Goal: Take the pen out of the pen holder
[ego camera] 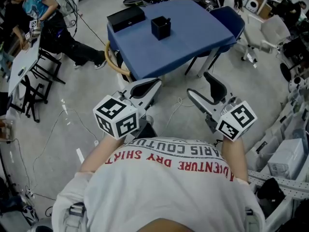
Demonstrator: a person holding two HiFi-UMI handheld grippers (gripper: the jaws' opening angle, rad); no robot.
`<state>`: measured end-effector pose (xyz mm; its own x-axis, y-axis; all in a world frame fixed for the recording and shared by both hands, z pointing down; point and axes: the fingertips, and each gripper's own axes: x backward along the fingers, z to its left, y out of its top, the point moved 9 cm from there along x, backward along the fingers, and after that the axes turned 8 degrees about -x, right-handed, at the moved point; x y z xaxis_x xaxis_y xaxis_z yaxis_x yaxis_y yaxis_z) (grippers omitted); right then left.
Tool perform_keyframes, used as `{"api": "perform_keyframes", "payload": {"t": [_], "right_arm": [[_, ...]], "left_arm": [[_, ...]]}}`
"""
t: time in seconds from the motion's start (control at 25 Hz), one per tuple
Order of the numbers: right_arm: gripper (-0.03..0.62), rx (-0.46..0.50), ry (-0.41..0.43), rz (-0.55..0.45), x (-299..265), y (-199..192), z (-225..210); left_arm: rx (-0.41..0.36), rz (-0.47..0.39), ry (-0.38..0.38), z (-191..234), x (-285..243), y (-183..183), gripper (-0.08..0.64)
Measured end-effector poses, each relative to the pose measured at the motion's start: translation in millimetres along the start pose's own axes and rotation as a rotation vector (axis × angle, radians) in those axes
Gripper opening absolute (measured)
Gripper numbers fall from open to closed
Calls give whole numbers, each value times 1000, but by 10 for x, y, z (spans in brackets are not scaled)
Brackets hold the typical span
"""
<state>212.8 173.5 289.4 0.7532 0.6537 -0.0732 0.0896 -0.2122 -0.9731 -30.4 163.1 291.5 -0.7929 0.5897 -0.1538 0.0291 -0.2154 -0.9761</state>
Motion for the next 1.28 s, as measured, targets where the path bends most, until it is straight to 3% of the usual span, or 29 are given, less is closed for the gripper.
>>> {"api": "perform_keyframes", "payload": {"t": [0.68,1.04,1.28], "right_arm": [[339,-74,-141,29,-2034,290,-957],[337,-105,-212,45,-2415,195,-1235],[337,-117,-212,52,-2435,153,-1520]], "left_arm": [[36,68,-72,2412,-661,427,29],[37,91,-139,2961,-1009,378,29],[48,120,-150,2972,-1286,275,29]]}}
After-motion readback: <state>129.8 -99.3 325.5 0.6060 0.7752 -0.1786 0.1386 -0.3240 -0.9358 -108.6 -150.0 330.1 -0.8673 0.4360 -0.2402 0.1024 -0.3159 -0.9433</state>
